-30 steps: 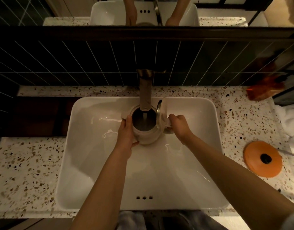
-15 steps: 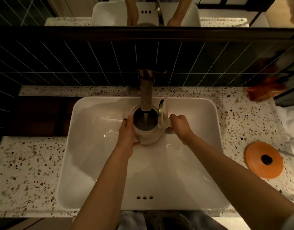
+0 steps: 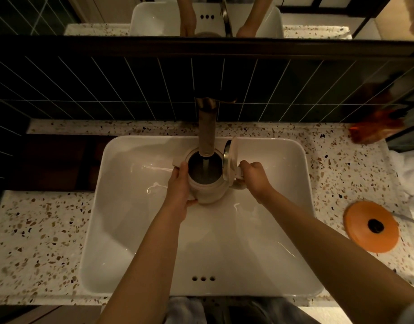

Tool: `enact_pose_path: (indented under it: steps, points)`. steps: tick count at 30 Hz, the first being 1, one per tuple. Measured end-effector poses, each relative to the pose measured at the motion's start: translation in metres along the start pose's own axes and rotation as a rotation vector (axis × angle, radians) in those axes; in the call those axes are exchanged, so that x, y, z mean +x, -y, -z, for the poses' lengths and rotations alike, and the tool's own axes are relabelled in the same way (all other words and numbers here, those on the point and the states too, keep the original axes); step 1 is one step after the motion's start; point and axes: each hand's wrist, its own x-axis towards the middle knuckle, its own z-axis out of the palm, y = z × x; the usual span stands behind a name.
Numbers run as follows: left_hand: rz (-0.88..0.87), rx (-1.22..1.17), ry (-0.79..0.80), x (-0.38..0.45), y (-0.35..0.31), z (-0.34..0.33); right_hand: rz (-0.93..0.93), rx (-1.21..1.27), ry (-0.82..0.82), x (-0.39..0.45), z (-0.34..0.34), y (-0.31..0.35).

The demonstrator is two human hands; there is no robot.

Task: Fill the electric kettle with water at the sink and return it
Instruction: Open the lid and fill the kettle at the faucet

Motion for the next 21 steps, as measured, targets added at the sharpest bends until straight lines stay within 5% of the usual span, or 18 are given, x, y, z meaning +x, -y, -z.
enact_pose_path:
  steps: [21]
  points:
    - [0.002,-0.004,0.022,0.0027,0.0012,0.0027,0.0,-0.002,0.004,0.0057,0.0006,-0.0047]
